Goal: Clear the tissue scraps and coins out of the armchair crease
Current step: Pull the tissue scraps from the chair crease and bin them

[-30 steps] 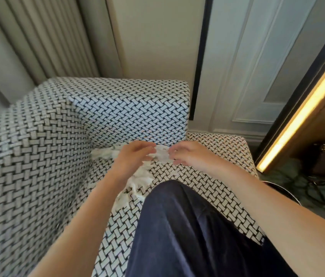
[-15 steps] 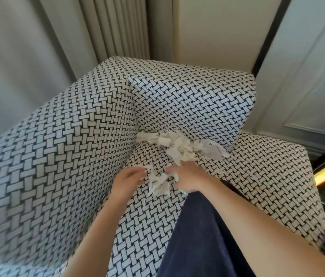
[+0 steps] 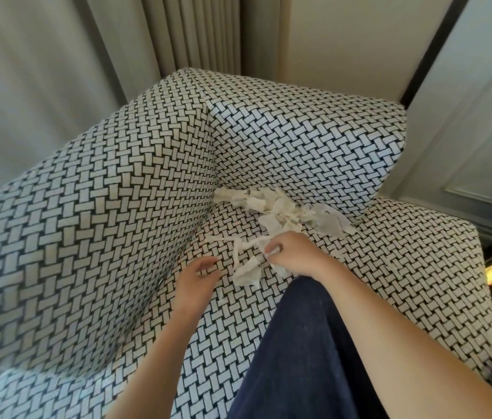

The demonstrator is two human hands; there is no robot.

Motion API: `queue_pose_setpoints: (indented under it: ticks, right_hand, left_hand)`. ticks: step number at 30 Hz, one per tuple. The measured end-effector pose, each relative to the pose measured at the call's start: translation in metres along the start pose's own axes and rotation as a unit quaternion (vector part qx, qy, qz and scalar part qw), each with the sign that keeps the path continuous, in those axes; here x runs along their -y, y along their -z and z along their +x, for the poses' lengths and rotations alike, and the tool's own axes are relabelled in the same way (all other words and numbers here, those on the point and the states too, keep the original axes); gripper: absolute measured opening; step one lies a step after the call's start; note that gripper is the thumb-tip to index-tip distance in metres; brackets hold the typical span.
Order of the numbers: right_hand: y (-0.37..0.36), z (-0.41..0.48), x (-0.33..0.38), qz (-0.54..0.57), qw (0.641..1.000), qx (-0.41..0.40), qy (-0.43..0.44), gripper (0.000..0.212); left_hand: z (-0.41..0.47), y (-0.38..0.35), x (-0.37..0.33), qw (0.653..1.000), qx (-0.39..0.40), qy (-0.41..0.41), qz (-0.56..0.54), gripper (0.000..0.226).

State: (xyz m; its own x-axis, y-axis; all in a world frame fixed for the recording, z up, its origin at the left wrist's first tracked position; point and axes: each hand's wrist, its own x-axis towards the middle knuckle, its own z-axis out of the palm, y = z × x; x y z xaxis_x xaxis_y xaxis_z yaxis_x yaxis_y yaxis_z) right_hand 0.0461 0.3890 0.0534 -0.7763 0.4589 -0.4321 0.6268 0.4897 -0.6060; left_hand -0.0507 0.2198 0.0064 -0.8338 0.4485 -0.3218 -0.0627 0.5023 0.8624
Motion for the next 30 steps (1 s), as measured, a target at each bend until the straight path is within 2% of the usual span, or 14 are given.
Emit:
queue_pose_setpoints:
  ticks: [7,10,15,17,19,24,30]
  right_hand:
    - [0.012,-0.012,-0.003,0.144,0.981,-0.121,0.039,0.013]
    - [0.013,-0.014,-0.003,0.173,0.973,-0.149,0.043,0.012]
    - [0.014,-0.015,-0.007,0.276,0.941,-0.192,0.049,0.014]
    - [0.016,-0.016,-0.009,0.32,0.921,-0.218,0.047,0.017]
    - [0.018,-0.017,-0.01,0.361,0.9,-0.242,0.04,0.019]
    - [0.021,-0.015,-0.015,0.41,0.87,-0.272,0.027,0.022]
    - [0.021,-0.013,-0.02,0.43,0.857,-0.282,0.014,0.023]
  left_hand:
    - [0.012,-0.015,0.0,0.988,0.082,-0.05,0.117,0.074]
    - [0.019,-0.023,0.0,0.973,0.101,-0.087,0.187,0.082]
    - [0.031,-0.034,-0.01,0.953,0.061,-0.113,0.273,0.099]
    - [0.038,-0.036,-0.016,0.934,0.054,-0.115,0.334,0.106]
    - [0.047,-0.036,-0.02,0.911,0.059,-0.124,0.388,0.104]
    - [0.062,-0.036,-0.021,0.866,0.074,-0.148,0.472,0.08]
    - [0.057,-0.034,-0.01,0.857,0.056,-0.192,0.475,0.047]
